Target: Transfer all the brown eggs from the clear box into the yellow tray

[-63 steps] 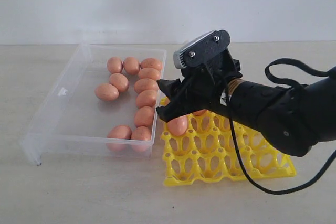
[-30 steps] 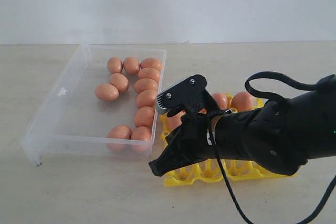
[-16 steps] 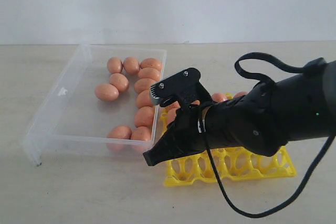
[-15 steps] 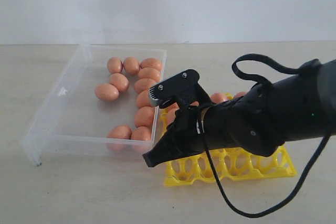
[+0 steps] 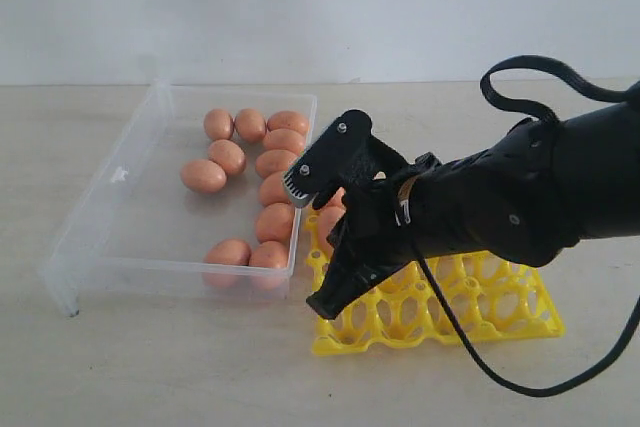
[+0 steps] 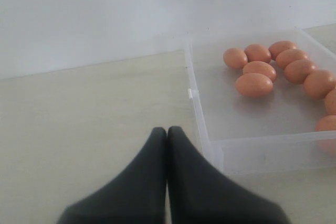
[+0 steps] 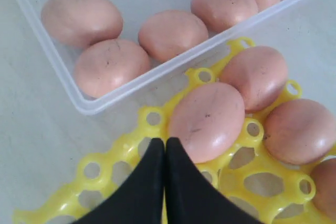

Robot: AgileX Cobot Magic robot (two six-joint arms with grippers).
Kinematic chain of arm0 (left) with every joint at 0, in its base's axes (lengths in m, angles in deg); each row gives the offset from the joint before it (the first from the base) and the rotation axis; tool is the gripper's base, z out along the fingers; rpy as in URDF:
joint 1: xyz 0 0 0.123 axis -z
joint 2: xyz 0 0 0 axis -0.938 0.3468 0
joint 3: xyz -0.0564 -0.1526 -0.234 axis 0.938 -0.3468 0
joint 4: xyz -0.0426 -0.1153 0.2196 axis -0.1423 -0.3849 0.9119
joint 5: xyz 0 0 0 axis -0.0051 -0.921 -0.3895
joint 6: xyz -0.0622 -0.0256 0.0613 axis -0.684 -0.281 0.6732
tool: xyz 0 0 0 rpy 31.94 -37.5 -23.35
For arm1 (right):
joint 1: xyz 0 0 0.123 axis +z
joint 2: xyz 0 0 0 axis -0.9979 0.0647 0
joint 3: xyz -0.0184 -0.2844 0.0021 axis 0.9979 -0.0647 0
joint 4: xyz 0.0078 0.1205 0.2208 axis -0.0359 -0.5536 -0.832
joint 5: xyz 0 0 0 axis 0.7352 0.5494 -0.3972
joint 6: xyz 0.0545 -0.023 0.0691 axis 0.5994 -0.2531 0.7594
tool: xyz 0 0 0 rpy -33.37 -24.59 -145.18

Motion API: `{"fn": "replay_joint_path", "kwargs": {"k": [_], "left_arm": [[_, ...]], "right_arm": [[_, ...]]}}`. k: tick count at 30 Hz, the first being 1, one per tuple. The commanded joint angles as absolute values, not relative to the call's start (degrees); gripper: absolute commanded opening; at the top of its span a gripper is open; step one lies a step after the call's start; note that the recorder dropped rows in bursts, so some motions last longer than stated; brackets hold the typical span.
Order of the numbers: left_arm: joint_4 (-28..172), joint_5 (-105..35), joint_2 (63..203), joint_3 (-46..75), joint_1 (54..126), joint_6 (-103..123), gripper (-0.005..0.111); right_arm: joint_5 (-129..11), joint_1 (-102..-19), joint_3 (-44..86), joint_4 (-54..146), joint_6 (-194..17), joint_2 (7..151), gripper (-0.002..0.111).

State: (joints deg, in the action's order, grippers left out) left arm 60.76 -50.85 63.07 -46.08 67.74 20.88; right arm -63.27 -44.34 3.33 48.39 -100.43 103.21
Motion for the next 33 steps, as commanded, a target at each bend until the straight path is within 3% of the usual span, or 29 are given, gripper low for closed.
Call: {"fn": "replay_joint_path", "kwargs": {"k": [1, 13, 21, 33], "left_arm": [[60.35, -49.89, 62.97, -46.26, 68.24, 20.36, -0.004], [60.35, -49.89, 62.97, -46.26, 68.24, 20.36, -0.004], [60.35, -49.89, 62.97, -46.26, 68.24, 20.36, -0.004], [60.35, -49.89, 62.97, -46.26, 68.24, 20.36, -0.004]], "right_arm": [[-62.47, -44.49, 3.04, 43.98, -93.87, 101.69, -0.001], [-59.12, -44.49, 3.04, 42.83, -87.33, 105.08, -0.001], [-67.46, -44.49, 3.04, 43.19, -86.81, 105.66, -0.001], [-62.98, -44.49, 3.04, 42.77, -85.89, 105.81, -0.001]]}}
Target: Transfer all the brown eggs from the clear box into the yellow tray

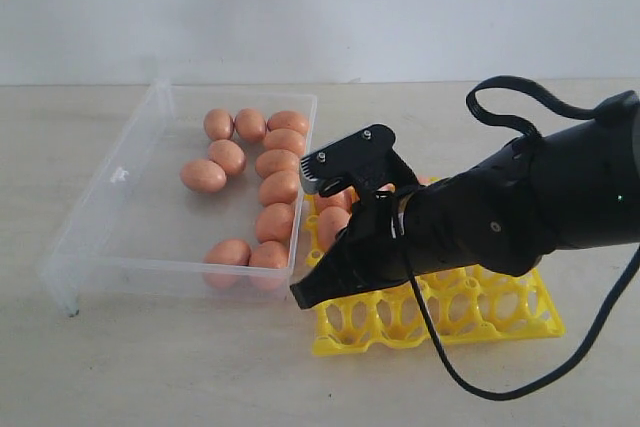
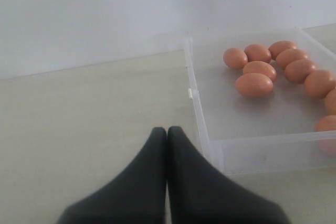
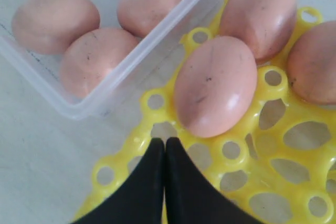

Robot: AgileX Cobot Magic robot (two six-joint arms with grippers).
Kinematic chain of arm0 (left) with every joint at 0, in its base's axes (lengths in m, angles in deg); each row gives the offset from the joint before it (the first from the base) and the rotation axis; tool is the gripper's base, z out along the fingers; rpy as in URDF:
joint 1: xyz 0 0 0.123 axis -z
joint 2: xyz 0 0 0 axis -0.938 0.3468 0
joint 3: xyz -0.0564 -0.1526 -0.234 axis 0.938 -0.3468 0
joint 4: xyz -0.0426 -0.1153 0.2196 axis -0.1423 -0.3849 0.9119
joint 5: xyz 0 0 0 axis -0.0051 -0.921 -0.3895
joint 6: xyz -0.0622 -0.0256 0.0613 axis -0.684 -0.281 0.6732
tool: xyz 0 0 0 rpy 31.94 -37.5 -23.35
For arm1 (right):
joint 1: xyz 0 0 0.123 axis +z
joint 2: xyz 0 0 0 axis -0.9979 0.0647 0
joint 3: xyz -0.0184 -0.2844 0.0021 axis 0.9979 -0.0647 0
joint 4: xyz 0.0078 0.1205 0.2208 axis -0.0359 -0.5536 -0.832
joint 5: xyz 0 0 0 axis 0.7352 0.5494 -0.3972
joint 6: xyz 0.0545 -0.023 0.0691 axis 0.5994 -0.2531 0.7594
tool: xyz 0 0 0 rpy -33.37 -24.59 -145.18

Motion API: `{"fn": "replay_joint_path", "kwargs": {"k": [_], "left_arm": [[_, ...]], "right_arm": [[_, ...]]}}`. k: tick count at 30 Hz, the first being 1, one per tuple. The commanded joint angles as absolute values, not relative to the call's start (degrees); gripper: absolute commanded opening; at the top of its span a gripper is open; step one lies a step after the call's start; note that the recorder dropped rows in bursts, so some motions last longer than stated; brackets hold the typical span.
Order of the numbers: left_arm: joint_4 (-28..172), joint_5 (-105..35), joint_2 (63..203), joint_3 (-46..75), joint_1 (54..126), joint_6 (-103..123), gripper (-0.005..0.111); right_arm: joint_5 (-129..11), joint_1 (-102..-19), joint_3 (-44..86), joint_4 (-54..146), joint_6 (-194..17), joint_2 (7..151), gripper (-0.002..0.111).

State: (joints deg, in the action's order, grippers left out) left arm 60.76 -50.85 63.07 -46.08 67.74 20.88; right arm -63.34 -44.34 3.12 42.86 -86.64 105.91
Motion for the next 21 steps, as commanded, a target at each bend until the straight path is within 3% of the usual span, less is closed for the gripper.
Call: {"fn": "replay_joint_path", "kwargs": {"k": [1, 14, 21], "left_arm": [[60.35, -49.89, 62.97, -46.26, 68.24, 20.36, -0.004], [60.35, -49.89, 62.97, -46.26, 68.24, 20.36, -0.004], [60.35, -49.89, 62.97, -46.26, 68.24, 20.36, -0.004]], "right_arm": [[-63.27, -44.49, 3.04, 42.77, -85.68, 105.81, -0.001], [-63.65, -44.49, 3.04, 42.77, -85.36, 105.81, -0.001], [-57.14, -44.49, 3.04, 42.77, -84.90, 105.81, -0.001]]}}
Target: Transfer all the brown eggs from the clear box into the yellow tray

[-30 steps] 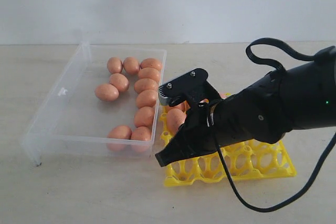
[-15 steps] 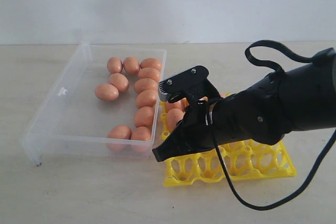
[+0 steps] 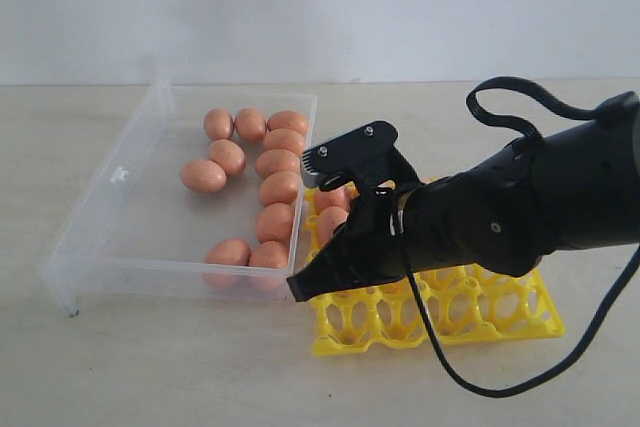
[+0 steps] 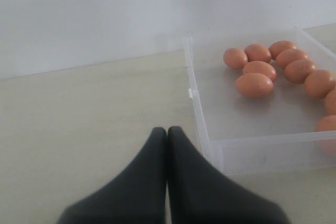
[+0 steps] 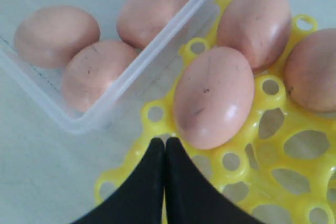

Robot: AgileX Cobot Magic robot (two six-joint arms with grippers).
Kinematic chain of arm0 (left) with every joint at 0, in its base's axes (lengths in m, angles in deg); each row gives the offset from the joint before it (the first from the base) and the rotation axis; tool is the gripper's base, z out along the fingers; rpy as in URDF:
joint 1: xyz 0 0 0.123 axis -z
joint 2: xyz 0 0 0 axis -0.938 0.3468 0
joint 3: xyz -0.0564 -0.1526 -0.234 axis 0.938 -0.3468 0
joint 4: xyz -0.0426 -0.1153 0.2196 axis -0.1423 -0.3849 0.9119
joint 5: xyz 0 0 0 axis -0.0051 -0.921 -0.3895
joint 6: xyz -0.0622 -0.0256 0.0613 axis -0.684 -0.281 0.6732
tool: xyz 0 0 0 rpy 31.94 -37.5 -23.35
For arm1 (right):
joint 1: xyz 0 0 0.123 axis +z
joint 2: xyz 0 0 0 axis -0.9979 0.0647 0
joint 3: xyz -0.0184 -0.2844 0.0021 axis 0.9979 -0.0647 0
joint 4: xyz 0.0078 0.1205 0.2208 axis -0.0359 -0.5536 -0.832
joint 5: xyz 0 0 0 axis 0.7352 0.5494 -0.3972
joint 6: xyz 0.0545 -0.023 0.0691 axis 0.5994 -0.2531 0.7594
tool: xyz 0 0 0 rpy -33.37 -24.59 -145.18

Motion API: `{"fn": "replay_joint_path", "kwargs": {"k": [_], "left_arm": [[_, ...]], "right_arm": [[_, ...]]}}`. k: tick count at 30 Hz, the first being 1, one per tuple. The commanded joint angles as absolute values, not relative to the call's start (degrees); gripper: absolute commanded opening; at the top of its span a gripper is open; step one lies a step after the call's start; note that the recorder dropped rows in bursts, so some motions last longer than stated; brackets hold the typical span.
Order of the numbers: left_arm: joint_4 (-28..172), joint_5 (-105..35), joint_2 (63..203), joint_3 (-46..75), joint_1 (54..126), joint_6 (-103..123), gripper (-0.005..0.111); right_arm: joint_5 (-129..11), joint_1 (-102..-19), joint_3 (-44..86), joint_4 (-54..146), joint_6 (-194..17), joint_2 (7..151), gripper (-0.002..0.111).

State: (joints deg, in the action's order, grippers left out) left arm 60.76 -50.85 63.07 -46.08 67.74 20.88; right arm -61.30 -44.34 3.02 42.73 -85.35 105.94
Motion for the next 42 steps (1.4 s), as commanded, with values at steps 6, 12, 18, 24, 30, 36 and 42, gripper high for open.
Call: {"fn": "replay_joint_path", "kwargs": {"k": [6, 12, 18, 24, 30, 36, 42], "left_arm": [[60.35, -49.89, 62.97, -46.26, 68.24, 20.36, -0.004], [60.35, -49.89, 62.97, -46.26, 68.24, 20.36, -0.004], [60.35, -49.89, 62.97, -46.26, 68.24, 20.36, -0.004], [60.35, -49.89, 62.97, -46.26, 68.24, 20.36, -0.004], [60.35, -49.89, 62.97, -46.26, 68.24, 20.36, -0.004], [60.35, -49.89, 62.97, -46.26, 68.24, 20.36, -0.004], [60.35, -49.89, 62.97, -46.26, 68.24, 20.36, -0.004]], "right_arm": [[-59.92, -44.49, 3.04, 42.89, -84.76, 105.89, -0.001], [-60.41, -44.59, 3.04, 43.40, -84.76, 105.89, -0.001], [-59.12, -44.59, 3.04, 43.40, -84.76, 108.53, -0.001], [-56.26, -44.59, 3.04, 42.82, -84.76, 110.50, -0.001], [-56.77, -44.59, 3.04, 42.22, -84.42, 110.50, -0.001], [-60.48, -44.59, 3.04, 41.93, -83.29, 109.56, -0.001], [-55.47, -44.83, 3.04, 41.77, -83.29, 108.08, -0.001]]}}
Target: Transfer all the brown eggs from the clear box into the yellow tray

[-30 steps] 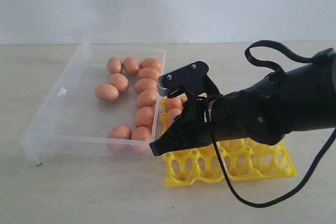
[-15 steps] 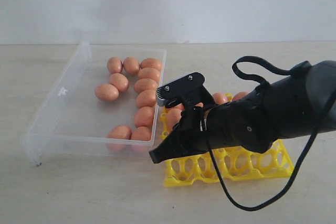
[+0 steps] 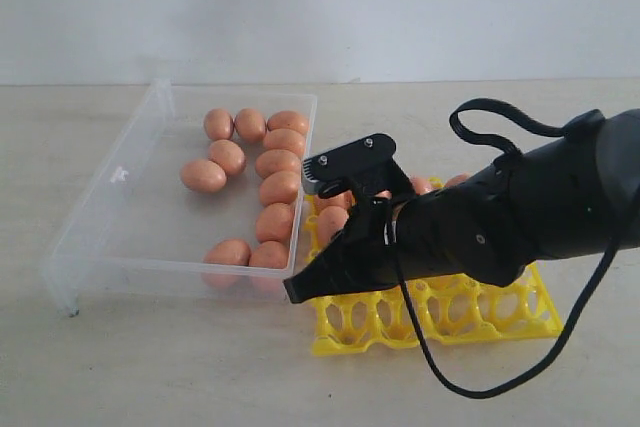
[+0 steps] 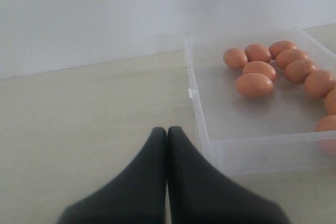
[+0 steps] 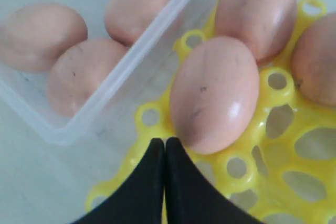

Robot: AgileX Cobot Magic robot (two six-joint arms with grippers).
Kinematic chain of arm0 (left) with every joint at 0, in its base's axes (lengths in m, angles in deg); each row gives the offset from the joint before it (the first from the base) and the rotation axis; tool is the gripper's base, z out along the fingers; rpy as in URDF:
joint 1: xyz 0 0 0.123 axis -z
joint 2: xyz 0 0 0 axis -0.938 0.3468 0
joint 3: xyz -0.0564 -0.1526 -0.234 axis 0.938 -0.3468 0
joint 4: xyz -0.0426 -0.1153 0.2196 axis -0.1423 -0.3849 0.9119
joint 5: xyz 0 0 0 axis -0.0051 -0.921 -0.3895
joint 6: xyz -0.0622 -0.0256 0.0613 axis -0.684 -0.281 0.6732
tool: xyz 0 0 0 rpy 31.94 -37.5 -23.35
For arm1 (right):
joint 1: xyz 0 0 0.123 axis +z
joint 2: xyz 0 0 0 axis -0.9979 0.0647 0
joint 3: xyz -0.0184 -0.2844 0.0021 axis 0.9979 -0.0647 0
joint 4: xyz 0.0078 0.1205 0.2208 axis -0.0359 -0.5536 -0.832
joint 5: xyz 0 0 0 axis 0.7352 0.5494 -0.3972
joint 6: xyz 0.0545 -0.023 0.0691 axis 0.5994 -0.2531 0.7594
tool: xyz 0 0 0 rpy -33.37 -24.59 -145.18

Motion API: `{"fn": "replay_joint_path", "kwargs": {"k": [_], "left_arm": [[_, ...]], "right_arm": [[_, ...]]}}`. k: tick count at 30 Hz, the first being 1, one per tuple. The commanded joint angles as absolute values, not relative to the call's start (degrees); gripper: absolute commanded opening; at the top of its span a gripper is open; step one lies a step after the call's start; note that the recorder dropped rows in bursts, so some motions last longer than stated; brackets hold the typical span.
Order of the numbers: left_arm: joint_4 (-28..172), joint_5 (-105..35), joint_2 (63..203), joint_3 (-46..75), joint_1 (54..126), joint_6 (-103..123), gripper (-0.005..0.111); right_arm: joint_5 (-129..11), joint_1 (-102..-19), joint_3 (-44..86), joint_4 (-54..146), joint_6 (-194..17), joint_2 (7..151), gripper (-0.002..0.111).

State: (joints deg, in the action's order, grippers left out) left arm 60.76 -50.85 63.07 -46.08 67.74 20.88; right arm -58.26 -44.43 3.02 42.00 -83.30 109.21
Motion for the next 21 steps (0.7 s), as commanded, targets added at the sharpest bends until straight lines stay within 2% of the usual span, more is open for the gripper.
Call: {"fn": "replay_joint_path", "kwargs": {"k": [1, 9, 16, 21], "left_arm": [[60.35, -49.89, 62.97, -46.26, 68.24, 20.36, -0.004], [60.35, -49.89, 62.97, -46.26, 68.24, 20.36, -0.004], [60.35, -49.89, 62.97, -46.26, 68.24, 20.36, -0.004], [60.35, -49.89, 62.97, -46.26, 68.24, 20.36, -0.004]], "right_arm": [[-55.47, -45.20, 3.04, 41.66, -83.29, 108.08, -0.001], [-55.52, -50.28, 3.04, 41.44, -83.08, 109.45, -0.001], [-59.12, -49.76, 3.04, 41.55, -85.50, 108.96, -0.001], [-59.12, -49.76, 5.56, 41.55, -85.27, 103.11, -0.001]]}}
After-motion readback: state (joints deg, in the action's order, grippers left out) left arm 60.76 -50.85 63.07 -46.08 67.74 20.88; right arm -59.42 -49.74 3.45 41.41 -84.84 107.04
